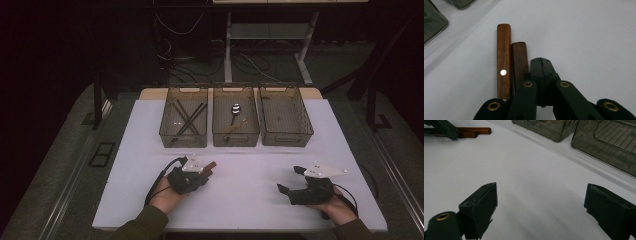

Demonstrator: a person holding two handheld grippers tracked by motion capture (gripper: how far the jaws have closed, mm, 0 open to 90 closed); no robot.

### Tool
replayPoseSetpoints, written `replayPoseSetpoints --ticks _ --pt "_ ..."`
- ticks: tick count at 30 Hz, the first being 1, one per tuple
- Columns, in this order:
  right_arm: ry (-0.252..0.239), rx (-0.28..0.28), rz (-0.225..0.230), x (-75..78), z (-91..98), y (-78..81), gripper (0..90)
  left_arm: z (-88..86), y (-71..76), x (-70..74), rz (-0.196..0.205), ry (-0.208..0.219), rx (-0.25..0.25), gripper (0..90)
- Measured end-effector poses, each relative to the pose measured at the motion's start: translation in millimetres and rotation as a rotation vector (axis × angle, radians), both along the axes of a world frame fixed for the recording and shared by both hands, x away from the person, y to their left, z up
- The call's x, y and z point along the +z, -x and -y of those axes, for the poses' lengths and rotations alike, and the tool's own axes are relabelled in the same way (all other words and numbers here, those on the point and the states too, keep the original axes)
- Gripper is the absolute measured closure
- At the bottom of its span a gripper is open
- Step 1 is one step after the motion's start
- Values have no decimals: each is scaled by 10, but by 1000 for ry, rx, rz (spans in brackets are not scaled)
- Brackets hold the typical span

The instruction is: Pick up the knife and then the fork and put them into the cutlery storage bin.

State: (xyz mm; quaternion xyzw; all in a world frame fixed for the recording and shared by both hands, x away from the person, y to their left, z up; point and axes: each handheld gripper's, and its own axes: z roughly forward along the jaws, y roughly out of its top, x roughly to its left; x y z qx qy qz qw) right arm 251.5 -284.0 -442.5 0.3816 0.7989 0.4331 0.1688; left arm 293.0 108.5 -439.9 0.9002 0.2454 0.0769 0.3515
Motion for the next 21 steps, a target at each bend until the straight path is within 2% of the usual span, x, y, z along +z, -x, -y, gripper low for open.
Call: replayPoseSetpoints --ticks 3,6,10,12,15,21 --pt "-1 3 2 2 -1 3 116 -37 27 52 -1 25 6 888" --pt "-1 5 2 8 2 10 117 -116 62 131 3 61 17 847" --pt "-2 4 1 11 9 9 116 -281 103 197 9 102 65 784" --pt "-1 5 0 10 8 8 116 -369 116 200 20 96 80 743" --pt "-1 4 1 10 6 10 116 -455 129 158 17 80 91 700" --pt "1 -1 7 14 2 20 116 -500 182 105 1 73 106 684"
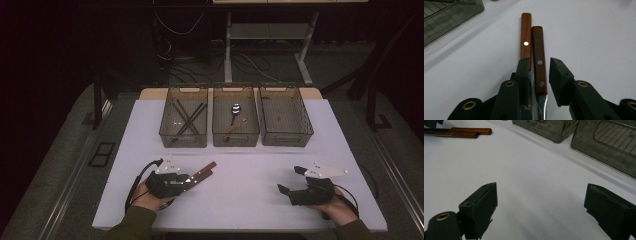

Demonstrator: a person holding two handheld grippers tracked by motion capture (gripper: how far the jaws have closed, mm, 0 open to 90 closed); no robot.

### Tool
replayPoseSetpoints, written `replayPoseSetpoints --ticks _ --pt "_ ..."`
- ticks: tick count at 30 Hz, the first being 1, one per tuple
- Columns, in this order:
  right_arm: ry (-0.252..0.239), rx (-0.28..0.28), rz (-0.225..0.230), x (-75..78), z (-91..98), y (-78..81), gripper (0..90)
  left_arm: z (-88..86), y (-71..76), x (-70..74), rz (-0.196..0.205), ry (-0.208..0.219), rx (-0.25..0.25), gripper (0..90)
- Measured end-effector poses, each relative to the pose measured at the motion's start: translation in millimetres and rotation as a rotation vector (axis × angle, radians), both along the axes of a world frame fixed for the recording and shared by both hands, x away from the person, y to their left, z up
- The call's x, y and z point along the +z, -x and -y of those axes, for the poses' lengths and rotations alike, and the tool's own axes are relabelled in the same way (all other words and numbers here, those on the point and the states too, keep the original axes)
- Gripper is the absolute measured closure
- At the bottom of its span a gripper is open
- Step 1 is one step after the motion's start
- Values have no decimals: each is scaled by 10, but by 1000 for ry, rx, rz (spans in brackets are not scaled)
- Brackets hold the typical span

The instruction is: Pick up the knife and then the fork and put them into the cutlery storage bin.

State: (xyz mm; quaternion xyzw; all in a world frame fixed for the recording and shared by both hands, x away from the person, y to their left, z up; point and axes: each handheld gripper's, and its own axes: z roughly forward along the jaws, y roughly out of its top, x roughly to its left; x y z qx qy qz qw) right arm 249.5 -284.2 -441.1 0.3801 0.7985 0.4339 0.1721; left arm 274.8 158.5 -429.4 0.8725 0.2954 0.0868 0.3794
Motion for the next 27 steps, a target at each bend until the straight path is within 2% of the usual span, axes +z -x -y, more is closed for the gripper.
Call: replayPoseSetpoints --ticks 4,10,20,27 --pt "0 0 -1 -1 0 0 116 44 17 -16 6 -22 -2 687" --pt "0 -1 2 2 4 -1 117 65 28 -47 -10 -55 0 706" --pt "0 2 0 1 0 0 116 144 40 -95 -12 -132 -43 730" --pt "-13 11 -15 12 -1 0 116 140 26 -99 -12 -134 -65 733"
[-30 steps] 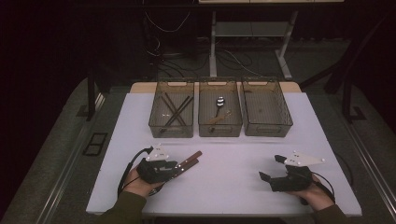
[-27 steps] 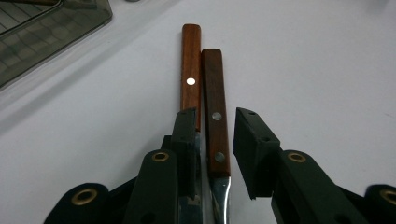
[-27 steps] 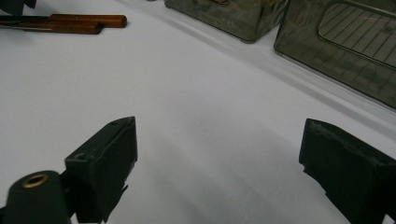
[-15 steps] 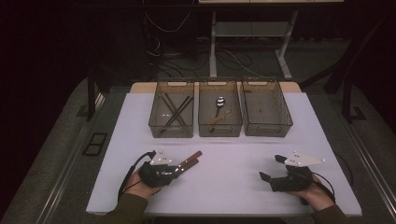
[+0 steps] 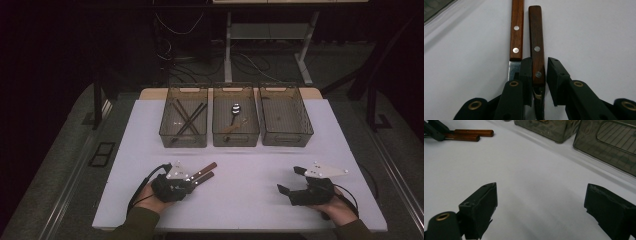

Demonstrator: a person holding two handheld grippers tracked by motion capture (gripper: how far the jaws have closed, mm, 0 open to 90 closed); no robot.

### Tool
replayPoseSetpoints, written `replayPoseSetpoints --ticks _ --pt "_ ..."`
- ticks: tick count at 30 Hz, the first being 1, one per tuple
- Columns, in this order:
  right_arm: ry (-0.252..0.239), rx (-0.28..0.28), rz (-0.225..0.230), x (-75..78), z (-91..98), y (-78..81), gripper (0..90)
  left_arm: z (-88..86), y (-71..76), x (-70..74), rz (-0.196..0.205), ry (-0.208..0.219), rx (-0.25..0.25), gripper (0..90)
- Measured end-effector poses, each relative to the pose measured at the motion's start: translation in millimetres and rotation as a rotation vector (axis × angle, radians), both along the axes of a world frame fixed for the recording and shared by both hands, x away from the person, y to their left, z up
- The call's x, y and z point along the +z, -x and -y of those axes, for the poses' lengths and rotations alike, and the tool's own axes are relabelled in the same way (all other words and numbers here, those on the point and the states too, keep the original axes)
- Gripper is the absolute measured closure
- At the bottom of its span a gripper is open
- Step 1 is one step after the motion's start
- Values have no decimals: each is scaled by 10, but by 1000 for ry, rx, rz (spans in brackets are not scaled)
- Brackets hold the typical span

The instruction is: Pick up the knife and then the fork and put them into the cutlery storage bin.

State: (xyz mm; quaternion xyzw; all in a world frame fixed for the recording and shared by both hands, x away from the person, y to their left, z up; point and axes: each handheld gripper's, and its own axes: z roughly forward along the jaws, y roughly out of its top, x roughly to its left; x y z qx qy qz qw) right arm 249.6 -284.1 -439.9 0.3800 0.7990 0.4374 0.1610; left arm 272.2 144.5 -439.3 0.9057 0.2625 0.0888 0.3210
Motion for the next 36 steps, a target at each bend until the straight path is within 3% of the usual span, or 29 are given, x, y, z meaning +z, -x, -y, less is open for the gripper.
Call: replayPoseSetpoints --ticks 12,20,26,31,34,36 --pt "-48 11 -10 9 2 -17 116 -28 -55 8 -26 8 -25 766" --pt "-47 17 -7 2 5 -35 116 8 -50 42 -38 14 -39 766" --pt "-30 28 -37 31 3 -47 116 63 -69 89 -51 20 -75 767" --pt "-38 93 -31 96 5 -40 116 121 -91 125 -68 30 -107 766" --pt "-79 163 -60 128 1 -58 116 165 -97 141 -82 35 -127 766" --pt "-76 197 -85 132 -26 -76 116 207 -106 153 -85 23 -152 766"
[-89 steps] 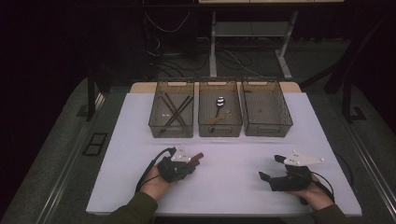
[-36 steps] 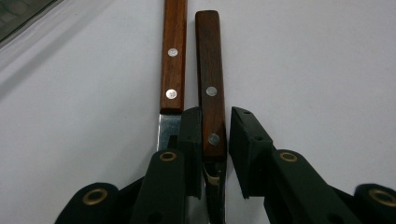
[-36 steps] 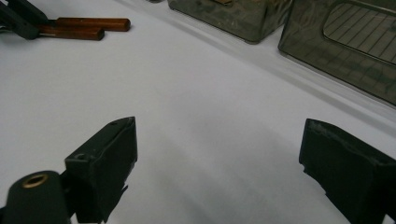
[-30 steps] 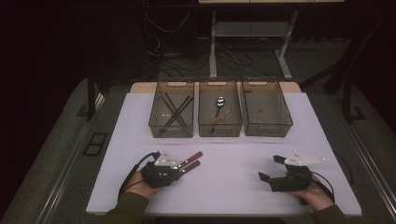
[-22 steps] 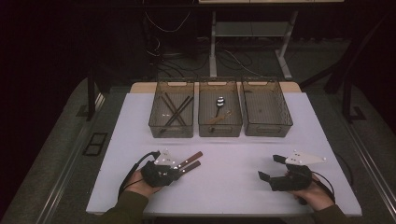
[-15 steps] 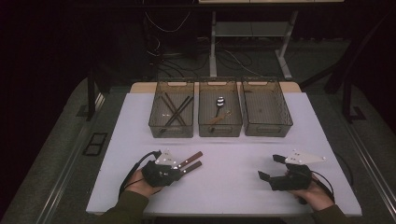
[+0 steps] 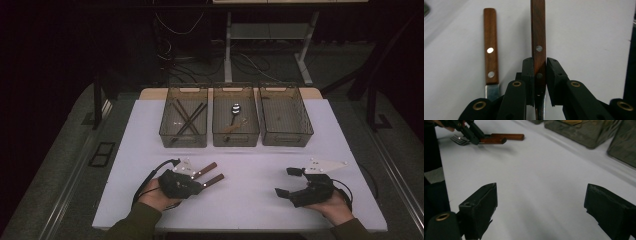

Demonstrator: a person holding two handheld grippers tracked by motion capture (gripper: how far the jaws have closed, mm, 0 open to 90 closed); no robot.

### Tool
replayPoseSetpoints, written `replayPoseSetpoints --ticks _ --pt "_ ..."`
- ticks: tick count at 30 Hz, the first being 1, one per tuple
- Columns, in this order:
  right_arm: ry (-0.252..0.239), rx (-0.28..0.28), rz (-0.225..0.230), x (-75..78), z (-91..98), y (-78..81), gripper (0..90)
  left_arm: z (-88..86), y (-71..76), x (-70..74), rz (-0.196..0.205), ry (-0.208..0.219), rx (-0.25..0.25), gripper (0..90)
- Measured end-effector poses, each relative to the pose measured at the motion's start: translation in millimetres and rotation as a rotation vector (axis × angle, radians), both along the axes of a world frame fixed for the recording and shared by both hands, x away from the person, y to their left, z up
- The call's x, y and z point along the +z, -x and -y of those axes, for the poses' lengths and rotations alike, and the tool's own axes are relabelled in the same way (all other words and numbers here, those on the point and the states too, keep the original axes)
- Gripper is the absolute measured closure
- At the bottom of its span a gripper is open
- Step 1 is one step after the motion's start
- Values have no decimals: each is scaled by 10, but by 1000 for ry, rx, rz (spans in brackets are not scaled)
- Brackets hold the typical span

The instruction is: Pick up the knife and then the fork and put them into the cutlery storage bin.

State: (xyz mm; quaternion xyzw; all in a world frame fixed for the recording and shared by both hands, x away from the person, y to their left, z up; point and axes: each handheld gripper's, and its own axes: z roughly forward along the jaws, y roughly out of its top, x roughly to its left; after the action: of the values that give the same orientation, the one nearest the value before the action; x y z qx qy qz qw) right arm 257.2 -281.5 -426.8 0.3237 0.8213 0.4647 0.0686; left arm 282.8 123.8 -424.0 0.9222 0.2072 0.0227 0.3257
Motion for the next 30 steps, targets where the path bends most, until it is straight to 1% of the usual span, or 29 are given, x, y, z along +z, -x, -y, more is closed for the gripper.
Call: replayPoseSetpoints --ticks 2,6,7,8,9,10,11,13,14,15,17,18,19,22,26,28,29,30 --pt "16 19 -2 -5 -33 -16 116 49 0 8 -10 0 -6 766" --pt "29 44 -10 -1 -93 -51 116 128 -6 39 -2 10 -25 766" --pt "27 48 -8 0 -105 -54 116 147 -5 34 7 7 -34 766" --pt "31 56 -9 2 -110 -58 116 163 1 24 8 -8 -38 765" --pt "32 55 -9 2 -116 -58 116 181 7 7 7 -14 -37 766" --pt "32 55 -9 0 -116 -58 116 190 0 3 14 -29 -48 766" --pt "31 57 -12 3 -111 -59 117 201 7 1 8 -26 -44 766" --pt "22 52 -13 12 -103 -54 117 218 14 20 6 -22 -54 767" --pt "19 55 -15 20 -100 -54 118 229 11 41 9 -34 -71 767" --pt "21 61 -12 31 -107 -55 118 246 11 60 16 -33 -79 767" --pt "33 96 -1 55 -140 -63 118 289 12 108 16 -32 -107 767" --pt "38 110 6 67 -173 -67 119 316 13 132 24 -30 -116 767" --pt "52 127 9 85 -208 -72 119 342 9 155 29 -29 -128 767" --pt "60 187 14 137 -324 -104 119 427 12 226 48 -16 -152 767" --pt "53 248 25 225 -467 -157 119 533 33 326 67 5 -176 766" --pt "51 281 33 280 -531 -180 125 591 29 369 70 3 -197 766" --pt "53 299 40 308 -561 -189 152 624 23 387 71 2 -207 766" --pt "54 313 44 331 -592 -200 152 658 17 402 72 -3 -217 766"
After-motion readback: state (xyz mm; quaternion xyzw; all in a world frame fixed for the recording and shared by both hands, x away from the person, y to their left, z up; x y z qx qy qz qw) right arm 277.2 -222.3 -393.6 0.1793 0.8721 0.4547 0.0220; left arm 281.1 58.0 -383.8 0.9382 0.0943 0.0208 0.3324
